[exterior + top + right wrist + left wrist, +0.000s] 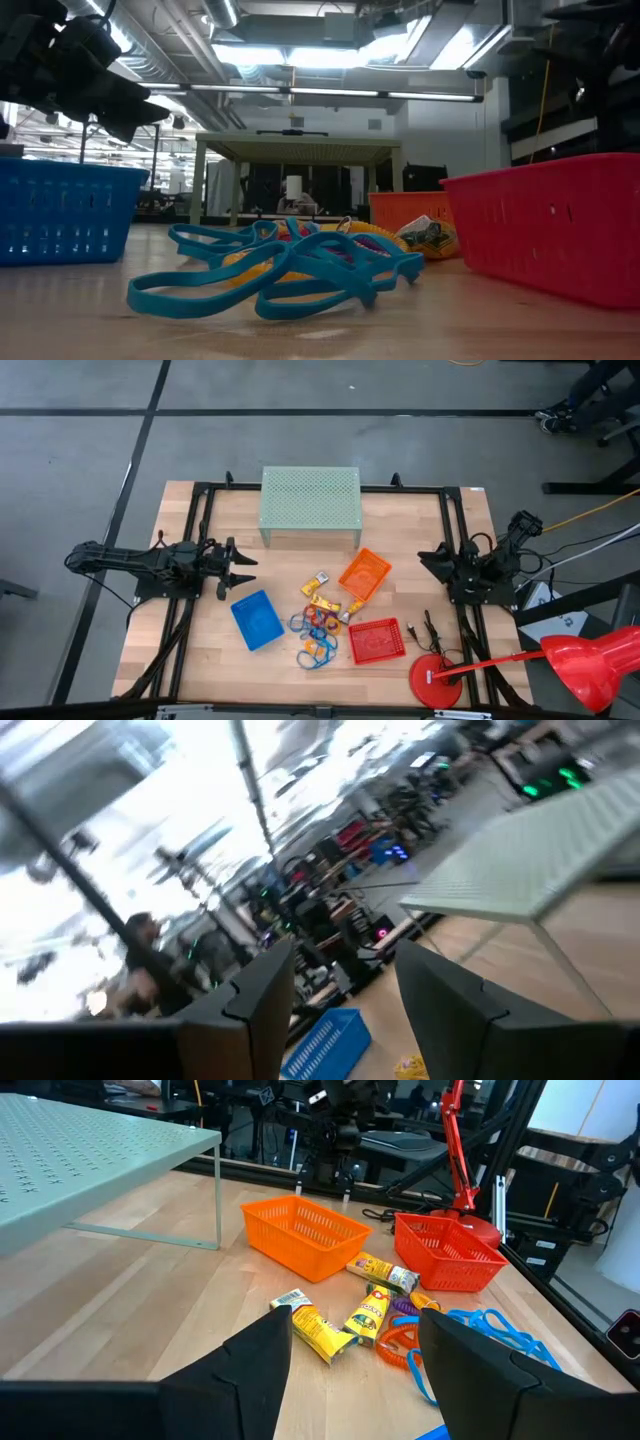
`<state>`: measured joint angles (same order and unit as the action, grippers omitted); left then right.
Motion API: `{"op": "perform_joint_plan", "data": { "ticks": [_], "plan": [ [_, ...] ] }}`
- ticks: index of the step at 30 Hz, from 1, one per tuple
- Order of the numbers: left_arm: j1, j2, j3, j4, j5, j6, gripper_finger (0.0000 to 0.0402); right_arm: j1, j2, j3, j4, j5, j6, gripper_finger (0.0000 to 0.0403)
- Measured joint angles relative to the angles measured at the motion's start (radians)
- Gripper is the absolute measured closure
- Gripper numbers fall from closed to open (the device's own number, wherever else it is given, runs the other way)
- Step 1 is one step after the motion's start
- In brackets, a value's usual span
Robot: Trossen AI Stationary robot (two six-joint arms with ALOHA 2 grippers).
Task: Pick & Place Office Desk Supplies
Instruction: Put the blue rubberband into the blue bin
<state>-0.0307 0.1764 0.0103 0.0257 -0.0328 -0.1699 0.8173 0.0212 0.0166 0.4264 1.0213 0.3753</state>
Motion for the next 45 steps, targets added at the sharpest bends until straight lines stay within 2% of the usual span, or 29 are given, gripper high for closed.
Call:
{"op": "perform_joint_plan", "data": {
  "ticks": [4, 7, 10, 16, 19, 22, 25, 30, 33, 36, 40, 42, 45],
  "plan": [
    [0.0, 0.0, 0.0, 0.0, -0.014, 0.0, 0.0186, 0.0, 0.0, 0.0, 0.0, 0.087, 0.063, 0.0224],
    [0.0, 0.0, 0.0, 0.006, -0.081, 0.023, 0.0186, 0.0, 0.0, 0.0, 0.0, 0.156, 0.095, 0.0224],
    [0.0, 0.0, 0.0, 0.015, -0.144, 0.07, 0.0186, 0.0, 0.0, 0.0, 0.005, 0.223, 0.209, 0.0224],
    [0.0, 0.0, 0.0, 0.099, -0.381, 0.088, 0.0186, -0.031, 0.0, 0.0, 0.008, 0.221, 0.421, 0.0224],
    [0.0, 0.0, 0.0, 0.167, -0.405, -0.002, 0.0186, -0.068, 0.0, 0.0, 0.047, 0.236, 0.462, 0.0224],
    [0.0, 0.001, 0.0, 0.26, -0.399, -0.099, 0.0186, -0.12, 0.022, 0.014, 0.097, 0.224, 0.446, 0.0224],
    [0.0, -0.001, 0.001, 0.352, -0.46, -0.206, 0.0186, -0.181, 0.074, 0.067, 0.107, 0.185, 0.405, 0.0224],
    [0.0, -0.001, 0.001, 0.458, -0.466, -0.31, 0.0186, -0.268, 0.218, 0.19, 0.109, 0.075, 0.286, 0.0224],
    [0.0, -0.001, 0.001, 0.478, -0.487, -0.376, 0.0186, -0.304, 0.306, 0.258, 0.105, 0.051, 0.203, 0.0224],
    [0.0, 0.0, 0.001, 0.505, -0.521, -0.524, 0.0186, -0.329, 0.37, 0.321, 0.106, 0.024, 0.13, 0.0224],
    [0.0, -0.001, 0.001, 0.558, -0.498, -0.729, 0.0186, -0.344, 0.427, 0.381, 0.106, 0.007, 0.029, 0.0224],
    [0.0, -0.001, 0.001, 0.552, -0.495, -0.739, 0.0186, -0.344, 0.439, 0.401, 0.105, 0.007, -0.017, 0.0224],
    [0.0, 0.0, 0.002, 0.518, -0.501, -0.667, 0.0186, -0.344, 0.441, 0.416, 0.106, 0.007, -0.064, 0.0224]
  ]
}}
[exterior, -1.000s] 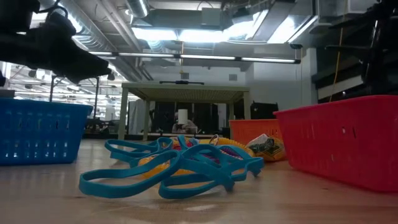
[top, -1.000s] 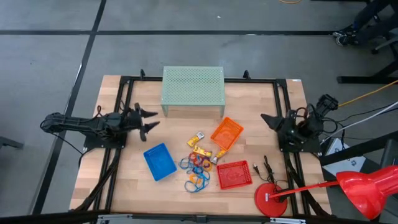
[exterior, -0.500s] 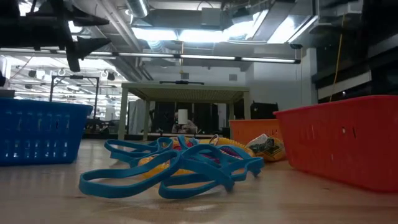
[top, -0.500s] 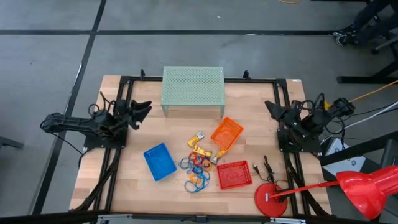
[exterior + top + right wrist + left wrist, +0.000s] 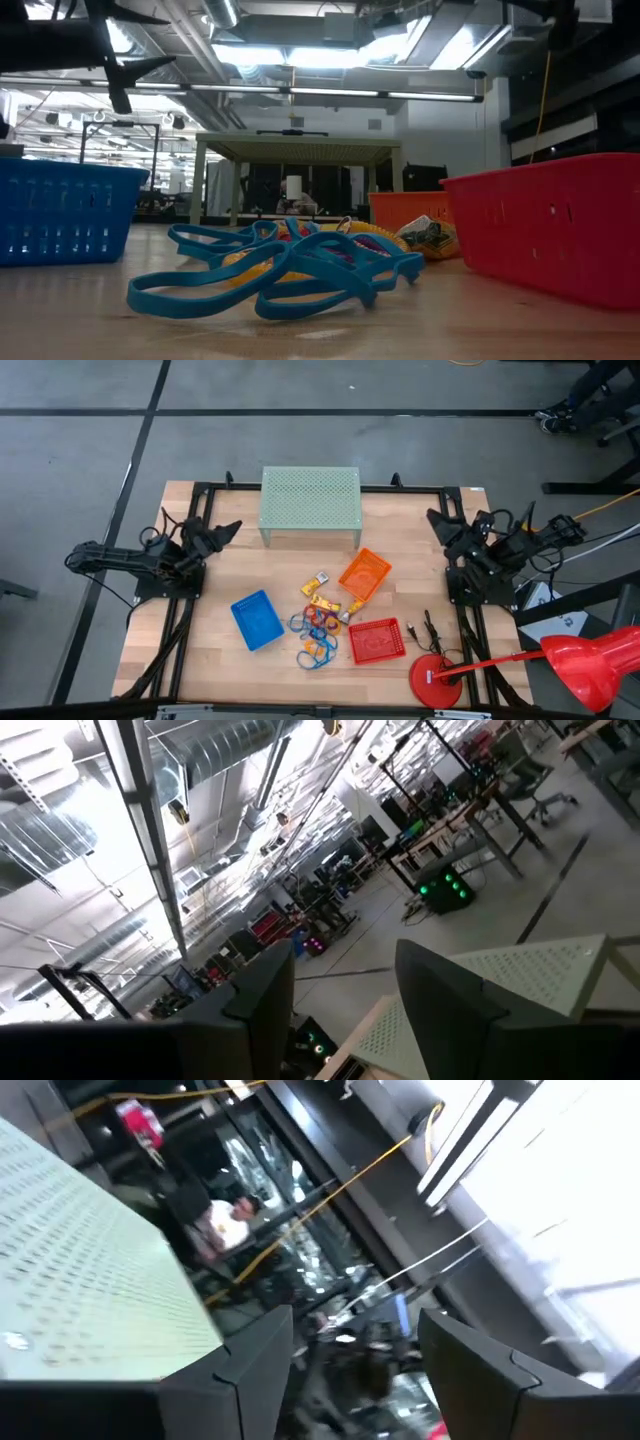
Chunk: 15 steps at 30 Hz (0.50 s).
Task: Pick & Place Office Desk Supplies
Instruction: Put the blue rubberband into the blue bin
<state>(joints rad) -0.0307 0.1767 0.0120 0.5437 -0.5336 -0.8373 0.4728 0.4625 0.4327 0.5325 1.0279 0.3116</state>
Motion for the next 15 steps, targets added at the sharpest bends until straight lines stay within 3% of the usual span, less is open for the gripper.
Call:
{"op": "perform_joint_plan", "data": {
  "ticks": [11, 15],
  "plan": [
    [0.0, 0.0, 0.0, -0.057, -0.014, -0.028, 0.0186, 0.0, 0.0, 0.001, 0.001, 0.0, -0.002, 0.0225],
    [0.0, 0.0, 0.0, -0.038, 0.085, -0.001, 0.0186, 0.0, 0.0, 0.001, 0.001, 0.0, -0.002, 0.0225]
  ]
}}
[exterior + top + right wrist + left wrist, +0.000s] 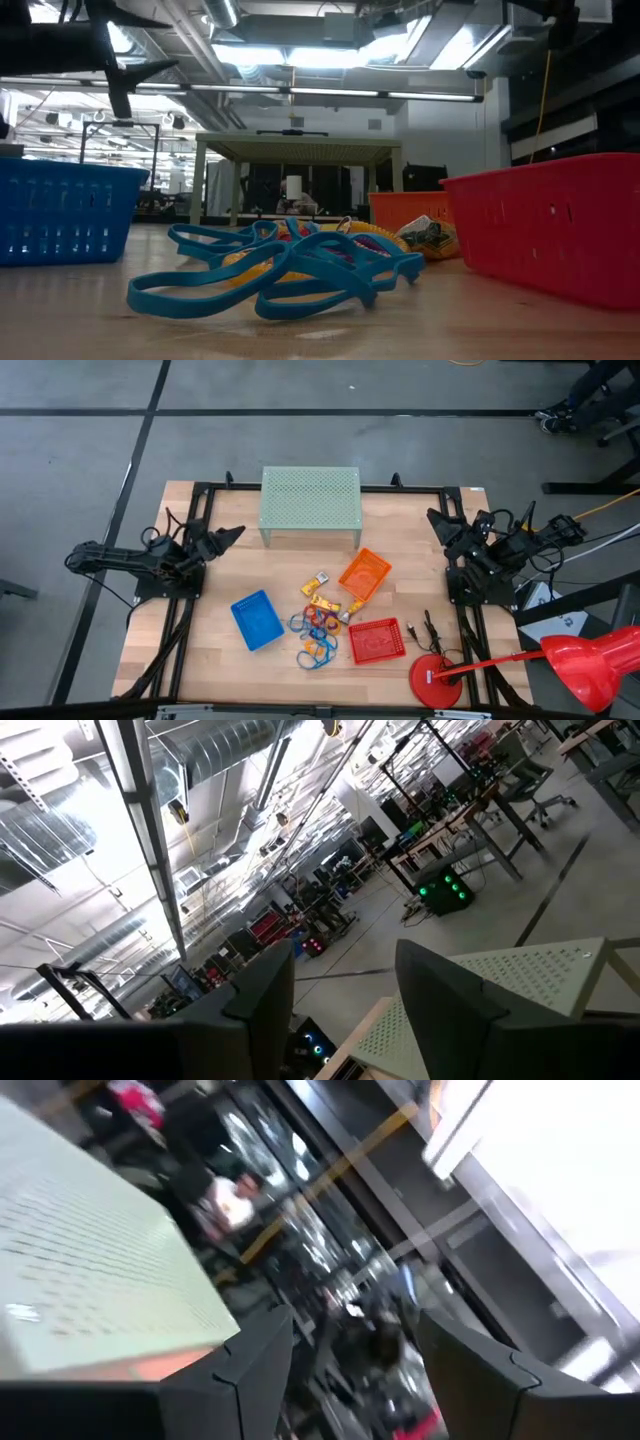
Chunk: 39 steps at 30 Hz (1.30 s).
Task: Pick & Place Office Desk Supplies
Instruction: Put the blue rubberband into the blue bin
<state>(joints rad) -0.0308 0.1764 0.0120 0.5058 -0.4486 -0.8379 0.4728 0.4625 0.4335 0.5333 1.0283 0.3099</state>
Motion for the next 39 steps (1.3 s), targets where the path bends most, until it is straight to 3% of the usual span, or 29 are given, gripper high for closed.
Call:
{"op": "perform_joint_plan", "data": {
  "ticks": [6, 15, 20, 23, 26, 29, 34, 39],
  "plan": [
    [0.0, 0.0, 0.0, -0.034, 0.097, -0.063, 0.0186, 0.0, 0.0, 0.0, 0.0, 0.001, 0.0, 0.0225],
    [0.001, 0.023, 0.0, -0.039, 0.151, -0.213, 0.0186, 0.0, 0.0, 0.0, 0.001, 0.001, 0.004, 0.0225],
    [0.002, 0.03, 0.0, 0.025, -0.004, -0.263, 0.0186, 0.0, 0.0, 0.0, 0.001, 0.003, 0.0, 0.0225],
    [0.002, 0.03, 0.015, 0.078, 0.039, -0.266, 0.0186, 0.0, 0.0, 0.0, 0.001, 0.004, -0.001, 0.0225],
    [-0.005, 0.063, 0.108, 0.058, 0.122, -0.214, 0.0186, 0.0, 0.0, 0.0, 0.001, 0.02, 0.008, 0.0225],
    [-0.015, 0.139, 0.272, -0.115, 0.176, -0.112, 0.0186, 0.0, 0.0, 0.0, 0.0, 0.03, 0.018, 0.0225],
    [-0.021, 0.404, 0.61, -0.685, 0.299, 0.079, 0.0186, 0.0, 0.001, 0.0, -0.002, 0.03, 0.044, 0.0225],
    [-0.023, 0.698, 0.825, -0.879, 0.444, 0.33, 0.0186, 0.0, 0.002, -0.001, -0.002, 0.029, 0.049, 0.0225]
  ]
}}
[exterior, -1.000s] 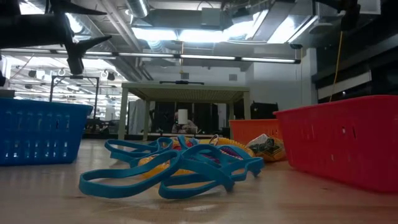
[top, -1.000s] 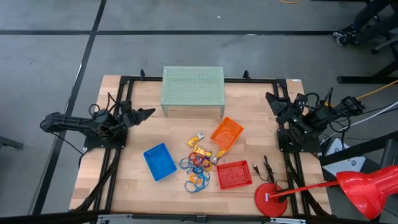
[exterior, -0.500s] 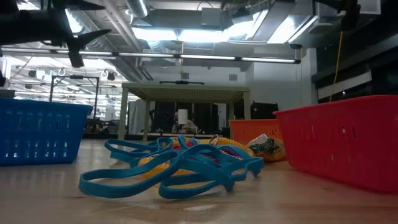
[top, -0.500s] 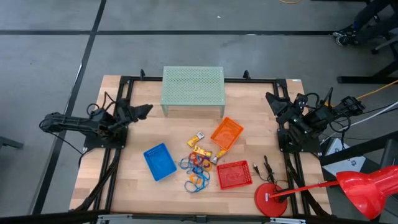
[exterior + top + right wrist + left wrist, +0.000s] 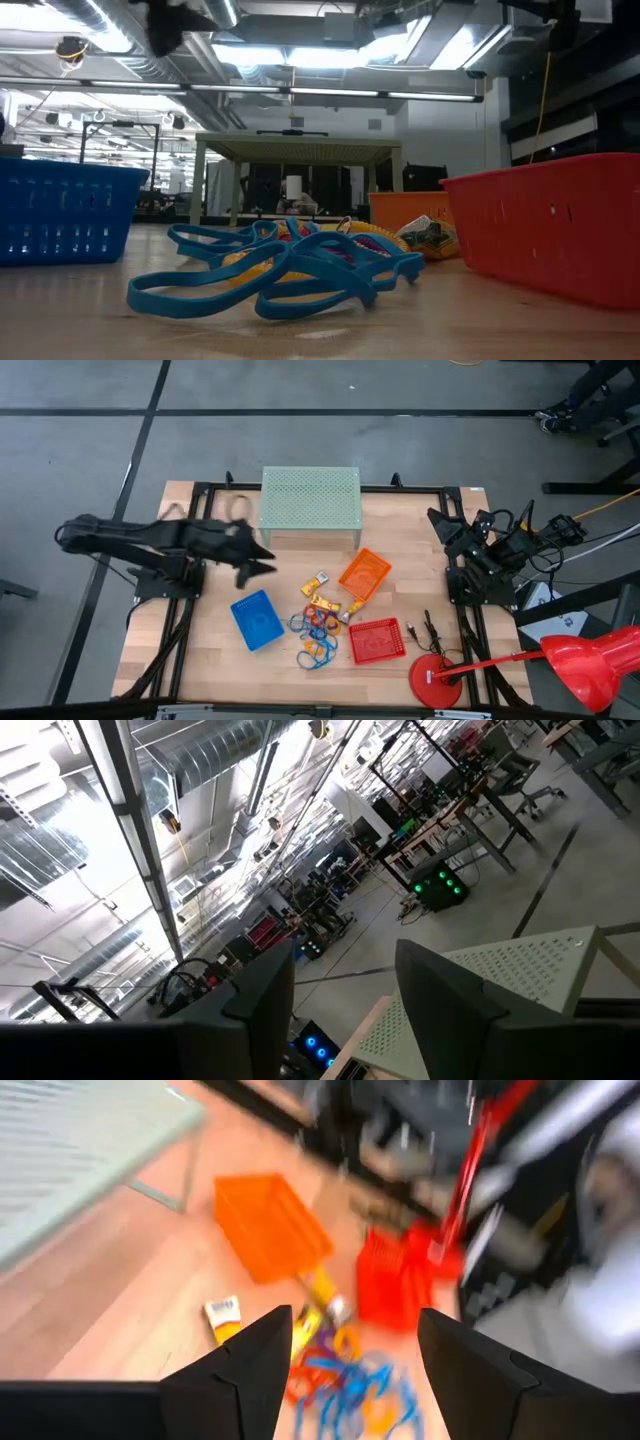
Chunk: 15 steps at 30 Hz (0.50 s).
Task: Pick & Place Office Desk Supplies
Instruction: Put the blue rubberband into the blue bin
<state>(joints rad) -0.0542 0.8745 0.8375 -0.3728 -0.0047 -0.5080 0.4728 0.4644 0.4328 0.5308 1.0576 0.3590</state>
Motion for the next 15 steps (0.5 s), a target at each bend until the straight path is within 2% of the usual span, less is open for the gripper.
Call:
{"op": "perform_joint_plan", "data": {
  "ticks": [5, 10, 15],
  "plan": [
    [-0.031, 0.237, 0.134, -0.062, 0.045, 0.184, 0.0186, 0.0, 0.0, 0.0, -0.001, 0.0, -0.018, 0.0224],
    [-0.082, 0.442, 0.258, -0.102, -0.026, 0.231, 0.0186, 0.0, 0.0, 0.0, -0.004, -0.012, -0.03, 0.0224],
    [-0.158, 0.68, 0.405, -0.145, -0.068, 0.224, 0.0186, 0.0, 0.0, 0.0, -0.015, -0.142, -0.03, 0.0224]
  ]
}}
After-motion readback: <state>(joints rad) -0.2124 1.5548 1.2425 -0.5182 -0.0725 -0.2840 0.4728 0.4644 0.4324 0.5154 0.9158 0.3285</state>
